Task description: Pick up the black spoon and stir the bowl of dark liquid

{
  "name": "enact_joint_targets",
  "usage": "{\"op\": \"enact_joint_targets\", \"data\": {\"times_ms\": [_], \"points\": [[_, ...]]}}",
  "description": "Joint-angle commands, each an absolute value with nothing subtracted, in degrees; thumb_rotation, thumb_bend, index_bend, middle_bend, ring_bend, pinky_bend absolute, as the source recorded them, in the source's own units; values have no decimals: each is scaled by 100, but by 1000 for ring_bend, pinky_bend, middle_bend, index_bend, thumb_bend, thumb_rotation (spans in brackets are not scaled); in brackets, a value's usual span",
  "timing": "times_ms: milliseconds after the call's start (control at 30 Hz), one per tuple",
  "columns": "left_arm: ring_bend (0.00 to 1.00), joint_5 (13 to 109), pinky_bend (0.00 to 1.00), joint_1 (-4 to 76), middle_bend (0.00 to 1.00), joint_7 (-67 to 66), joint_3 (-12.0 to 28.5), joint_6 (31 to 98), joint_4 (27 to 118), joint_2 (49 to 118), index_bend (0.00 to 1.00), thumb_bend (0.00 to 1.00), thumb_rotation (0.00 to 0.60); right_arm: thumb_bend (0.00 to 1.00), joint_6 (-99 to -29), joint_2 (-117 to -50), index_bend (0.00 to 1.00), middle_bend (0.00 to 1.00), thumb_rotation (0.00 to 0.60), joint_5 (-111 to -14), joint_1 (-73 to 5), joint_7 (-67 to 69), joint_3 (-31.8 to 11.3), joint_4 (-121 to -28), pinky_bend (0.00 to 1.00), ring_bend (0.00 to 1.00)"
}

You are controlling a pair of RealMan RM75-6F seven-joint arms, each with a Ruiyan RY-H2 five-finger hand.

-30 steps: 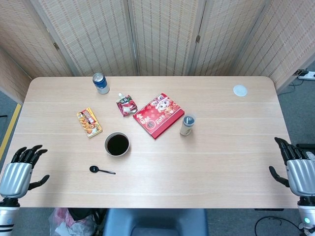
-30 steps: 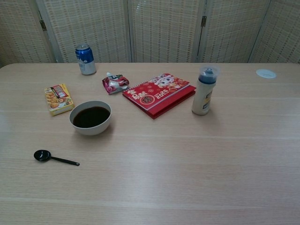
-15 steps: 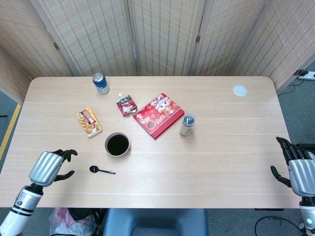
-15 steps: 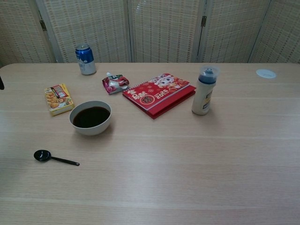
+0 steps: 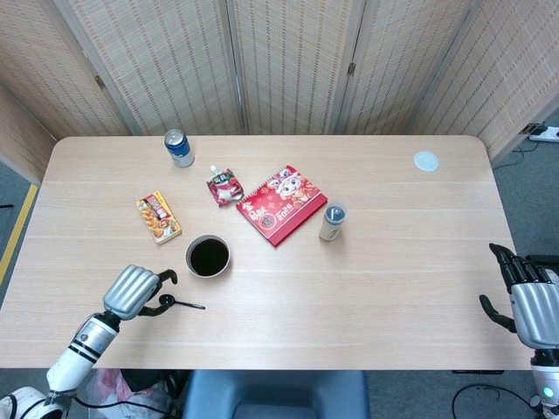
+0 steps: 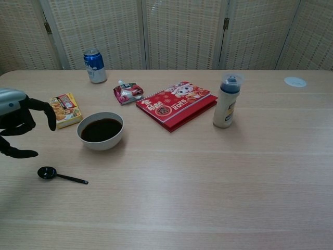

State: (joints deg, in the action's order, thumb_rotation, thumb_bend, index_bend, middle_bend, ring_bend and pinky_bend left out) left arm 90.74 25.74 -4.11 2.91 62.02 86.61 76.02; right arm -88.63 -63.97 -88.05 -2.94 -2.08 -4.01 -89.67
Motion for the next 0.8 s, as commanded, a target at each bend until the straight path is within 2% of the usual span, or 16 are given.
{"op": "enact_joint_targets", "data": {"times_ms": [33, 200, 400, 800], "points": [[953, 8906, 1000, 2679, 954, -486, 249, 5991, 8543, 7792, 456, 246, 600, 234, -8850, -6398, 0, 151, 600, -8793, -295, -205, -399, -8962, 275, 216], [967, 8823, 1000, 2778, 970, -604, 162, 5811, 8285, 8080, 488, 246, 600, 234, -8830, -6407, 0, 153, 600, -8777, -297, -181, -399, -8933, 275, 224], [975, 8682, 1000, 2855, 977, -718, 89, 5645, 8022, 8413, 513, 320, 600, 235, -8804, -6432, 0, 154, 600, -8766, -300, -143, -392, -8886, 275, 233], [975, 8034, 1000, 2981, 982, -1168, 139, 5250, 7867, 8722, 500, 352, 600, 234, -8800, -6454, 0, 159, 600, -8709, -262, -67, -382, -8802, 275, 253]]}}
